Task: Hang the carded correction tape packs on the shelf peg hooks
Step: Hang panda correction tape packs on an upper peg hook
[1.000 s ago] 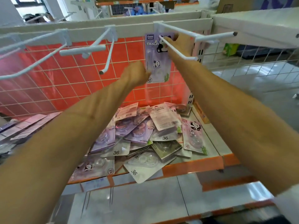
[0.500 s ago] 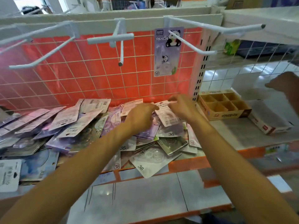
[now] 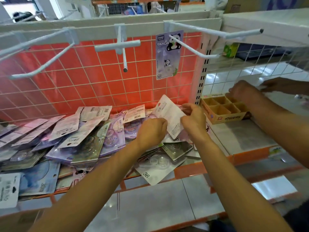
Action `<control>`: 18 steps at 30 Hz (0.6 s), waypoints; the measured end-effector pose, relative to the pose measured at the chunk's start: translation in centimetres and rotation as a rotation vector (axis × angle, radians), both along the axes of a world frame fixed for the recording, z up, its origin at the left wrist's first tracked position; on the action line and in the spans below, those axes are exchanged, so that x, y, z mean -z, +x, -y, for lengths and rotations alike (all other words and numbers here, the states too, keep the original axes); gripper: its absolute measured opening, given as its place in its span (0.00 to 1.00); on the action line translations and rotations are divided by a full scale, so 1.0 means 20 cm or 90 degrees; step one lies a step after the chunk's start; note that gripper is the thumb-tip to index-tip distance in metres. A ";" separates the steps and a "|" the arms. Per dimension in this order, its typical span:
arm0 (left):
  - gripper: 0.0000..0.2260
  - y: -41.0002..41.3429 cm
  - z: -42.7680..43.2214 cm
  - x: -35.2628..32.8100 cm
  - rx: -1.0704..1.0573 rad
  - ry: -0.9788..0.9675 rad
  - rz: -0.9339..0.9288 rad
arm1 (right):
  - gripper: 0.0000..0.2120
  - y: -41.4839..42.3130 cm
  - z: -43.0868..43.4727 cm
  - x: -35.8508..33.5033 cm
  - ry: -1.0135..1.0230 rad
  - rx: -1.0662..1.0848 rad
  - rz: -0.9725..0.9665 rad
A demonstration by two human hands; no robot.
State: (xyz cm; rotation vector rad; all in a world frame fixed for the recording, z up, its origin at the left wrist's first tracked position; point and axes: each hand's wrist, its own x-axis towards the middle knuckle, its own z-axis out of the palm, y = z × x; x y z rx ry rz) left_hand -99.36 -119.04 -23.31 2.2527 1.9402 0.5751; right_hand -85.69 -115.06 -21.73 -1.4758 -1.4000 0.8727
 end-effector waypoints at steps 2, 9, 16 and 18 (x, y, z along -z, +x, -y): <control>0.20 0.02 0.05 -0.06 -0.037 0.000 0.075 | 0.21 -0.03 0.09 -0.05 0.043 -0.010 -0.095; 0.22 0.01 0.17 -0.17 -0.089 -0.148 0.779 | 0.15 -0.18 0.39 -0.07 0.228 -0.100 -0.096; 0.14 -0.13 0.25 -0.13 -0.167 -0.209 1.047 | 0.13 -0.25 0.46 -0.01 0.189 -0.273 -0.092; 0.15 -0.16 0.27 -0.12 -0.164 -0.198 1.067 | 0.11 -0.25 0.46 -0.02 0.157 -0.268 -0.137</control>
